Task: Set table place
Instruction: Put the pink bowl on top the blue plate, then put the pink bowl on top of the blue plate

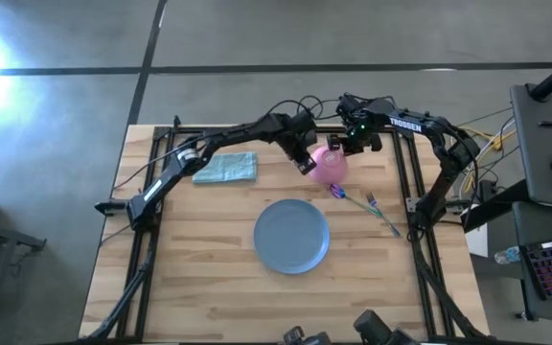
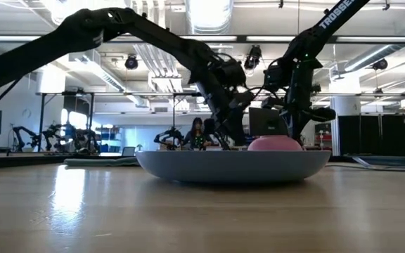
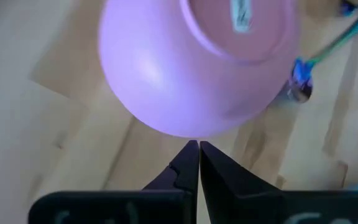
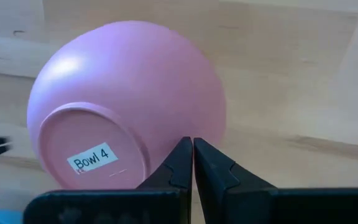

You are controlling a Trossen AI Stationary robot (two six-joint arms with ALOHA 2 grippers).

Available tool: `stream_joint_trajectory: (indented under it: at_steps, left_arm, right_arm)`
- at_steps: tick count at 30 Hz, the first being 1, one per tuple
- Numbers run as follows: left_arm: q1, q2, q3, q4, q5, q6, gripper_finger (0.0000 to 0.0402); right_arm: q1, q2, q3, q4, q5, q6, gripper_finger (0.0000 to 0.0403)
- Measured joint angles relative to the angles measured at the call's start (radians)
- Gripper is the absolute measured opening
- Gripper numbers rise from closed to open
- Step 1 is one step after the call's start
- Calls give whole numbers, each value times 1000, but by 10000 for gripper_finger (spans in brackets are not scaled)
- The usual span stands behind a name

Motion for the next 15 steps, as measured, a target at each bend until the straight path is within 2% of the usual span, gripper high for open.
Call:
stream_joint_trajectory:
  at_steps: [10, 15]
  left_arm:
    - [-1, 12, -5, -18, -13, -74, 0]
    - [0, 7, -5, -59, -6, -81, 0]
  right_arm:
    - [76, -1, -1, 67, -65, 0, 9]
    - [86, -2, 14, 67, -167, -75, 9]
